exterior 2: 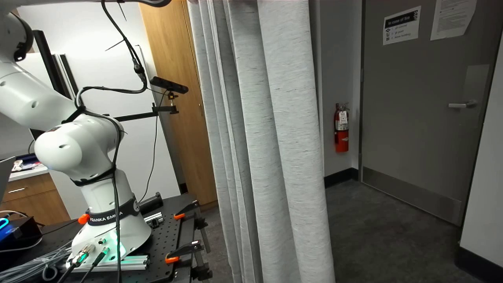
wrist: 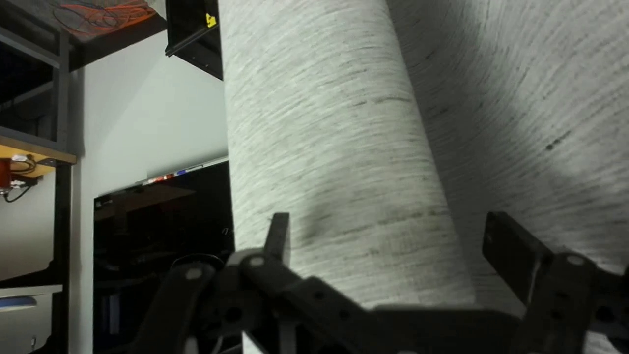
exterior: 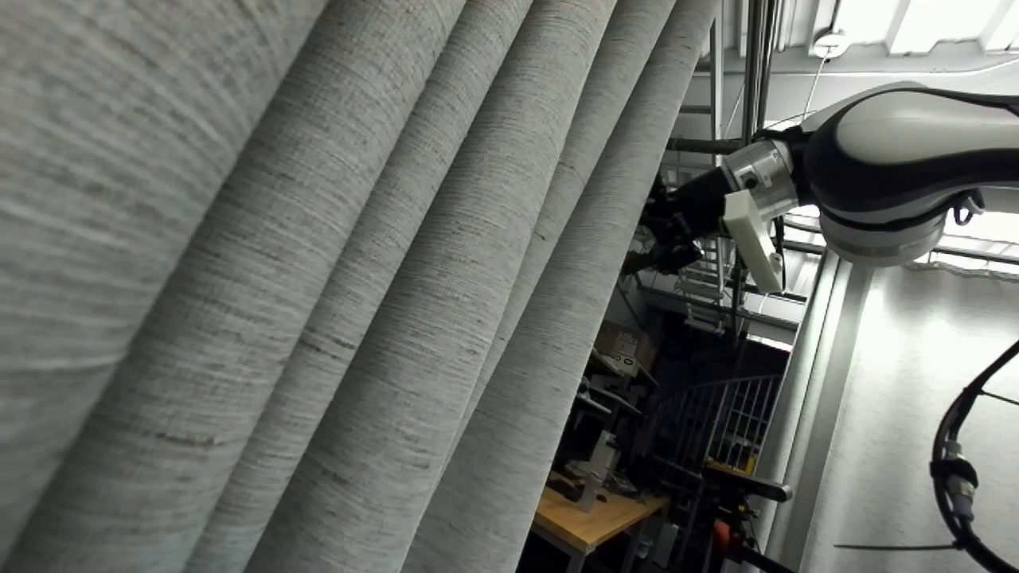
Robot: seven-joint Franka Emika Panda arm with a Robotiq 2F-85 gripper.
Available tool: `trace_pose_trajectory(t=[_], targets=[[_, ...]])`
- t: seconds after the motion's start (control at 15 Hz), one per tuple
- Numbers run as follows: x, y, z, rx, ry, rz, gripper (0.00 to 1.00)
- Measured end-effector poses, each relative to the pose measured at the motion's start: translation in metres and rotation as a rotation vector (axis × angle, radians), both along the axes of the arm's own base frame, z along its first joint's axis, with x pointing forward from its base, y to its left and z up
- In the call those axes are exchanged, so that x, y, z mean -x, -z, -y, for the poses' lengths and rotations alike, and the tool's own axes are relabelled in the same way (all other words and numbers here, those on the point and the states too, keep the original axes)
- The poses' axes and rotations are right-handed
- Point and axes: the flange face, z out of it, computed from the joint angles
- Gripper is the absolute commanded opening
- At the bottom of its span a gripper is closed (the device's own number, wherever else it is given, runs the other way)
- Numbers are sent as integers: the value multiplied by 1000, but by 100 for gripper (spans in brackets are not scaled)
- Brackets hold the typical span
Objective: Slide the curtain to the left
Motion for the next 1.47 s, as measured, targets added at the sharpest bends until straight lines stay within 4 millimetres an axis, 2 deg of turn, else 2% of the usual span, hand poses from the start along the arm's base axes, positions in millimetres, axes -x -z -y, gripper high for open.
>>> trace_pose_trajectory(t=[0.53, 0.93, 1.0, 1.07, 1.47], targets=[[-31, 29, 19, 40, 9, -68, 100], [-50, 18, 42, 191, 49, 84, 100], [-53, 15, 44, 212, 52, 113, 84], [-55, 12, 45, 233, 54, 137, 74], [-71, 7, 39, 313, 49, 202, 26]])
